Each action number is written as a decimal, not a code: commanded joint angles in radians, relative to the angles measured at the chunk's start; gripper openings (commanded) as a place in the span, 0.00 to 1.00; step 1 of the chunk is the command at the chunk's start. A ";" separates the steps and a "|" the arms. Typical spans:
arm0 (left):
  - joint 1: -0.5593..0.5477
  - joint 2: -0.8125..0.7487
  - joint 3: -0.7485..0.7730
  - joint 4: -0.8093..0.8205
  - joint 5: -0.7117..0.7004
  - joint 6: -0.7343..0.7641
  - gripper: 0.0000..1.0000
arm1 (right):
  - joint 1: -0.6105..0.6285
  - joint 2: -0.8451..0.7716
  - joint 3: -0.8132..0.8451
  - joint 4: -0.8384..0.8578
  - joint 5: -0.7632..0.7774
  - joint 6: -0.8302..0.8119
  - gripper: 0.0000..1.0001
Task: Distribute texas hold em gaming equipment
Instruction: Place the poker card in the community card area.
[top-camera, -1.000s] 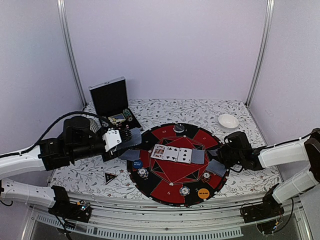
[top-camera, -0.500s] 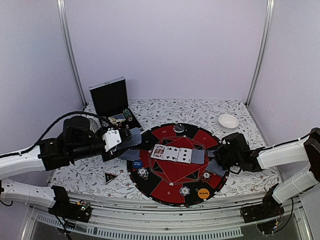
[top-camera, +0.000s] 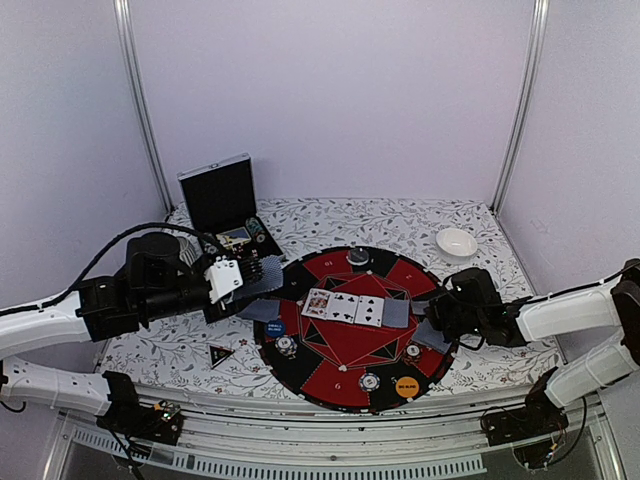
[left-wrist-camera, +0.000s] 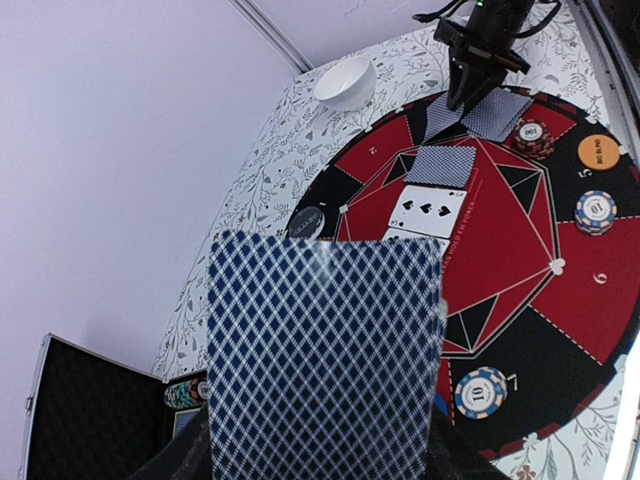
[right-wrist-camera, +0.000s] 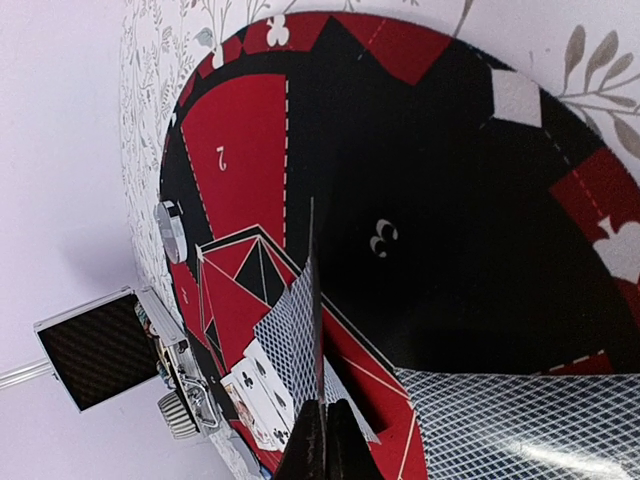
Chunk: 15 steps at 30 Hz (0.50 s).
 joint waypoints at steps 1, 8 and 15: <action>-0.011 -0.019 0.004 0.028 0.010 -0.007 0.54 | 0.014 -0.026 -0.009 0.003 -0.002 0.000 0.02; -0.011 -0.019 0.004 0.027 0.011 -0.007 0.54 | 0.032 0.006 -0.009 0.008 -0.005 0.016 0.02; -0.011 -0.024 0.003 0.027 0.011 -0.007 0.54 | 0.032 0.016 -0.017 0.006 0.036 0.016 0.02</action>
